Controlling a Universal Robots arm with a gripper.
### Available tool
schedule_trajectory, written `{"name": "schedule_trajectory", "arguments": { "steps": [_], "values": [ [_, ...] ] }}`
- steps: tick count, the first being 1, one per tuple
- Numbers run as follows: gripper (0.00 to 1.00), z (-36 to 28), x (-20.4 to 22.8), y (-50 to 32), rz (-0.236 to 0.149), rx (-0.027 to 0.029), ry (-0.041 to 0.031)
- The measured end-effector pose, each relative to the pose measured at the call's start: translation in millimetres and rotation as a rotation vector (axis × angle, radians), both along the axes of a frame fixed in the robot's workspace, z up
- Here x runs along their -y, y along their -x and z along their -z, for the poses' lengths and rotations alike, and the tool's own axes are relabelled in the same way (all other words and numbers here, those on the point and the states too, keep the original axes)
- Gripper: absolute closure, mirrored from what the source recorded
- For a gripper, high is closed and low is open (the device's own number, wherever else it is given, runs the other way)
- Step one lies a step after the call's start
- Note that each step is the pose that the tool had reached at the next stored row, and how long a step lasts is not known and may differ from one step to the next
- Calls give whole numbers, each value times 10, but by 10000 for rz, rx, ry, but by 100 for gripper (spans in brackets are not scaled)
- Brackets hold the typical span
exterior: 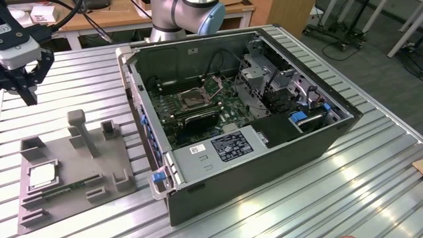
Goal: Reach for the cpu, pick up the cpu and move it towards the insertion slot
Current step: 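Reach for the cpu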
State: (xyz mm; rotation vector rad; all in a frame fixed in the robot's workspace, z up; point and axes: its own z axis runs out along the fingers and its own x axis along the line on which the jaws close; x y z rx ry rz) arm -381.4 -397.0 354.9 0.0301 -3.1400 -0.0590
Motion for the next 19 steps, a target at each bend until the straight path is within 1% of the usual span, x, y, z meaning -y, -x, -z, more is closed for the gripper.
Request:
{"name": "schedule_trajectory", "arguments": {
  "steps": [7, 15, 17, 19],
  "values": [
    [89, 8, 34, 1, 0, 1, 0],
    [89, 17, 112, 5, 0, 1, 0],
    [89, 18, 121, 5, 0, 0, -1],
    [89, 18, 122, 5, 2, 1, -1]
  ]
}}
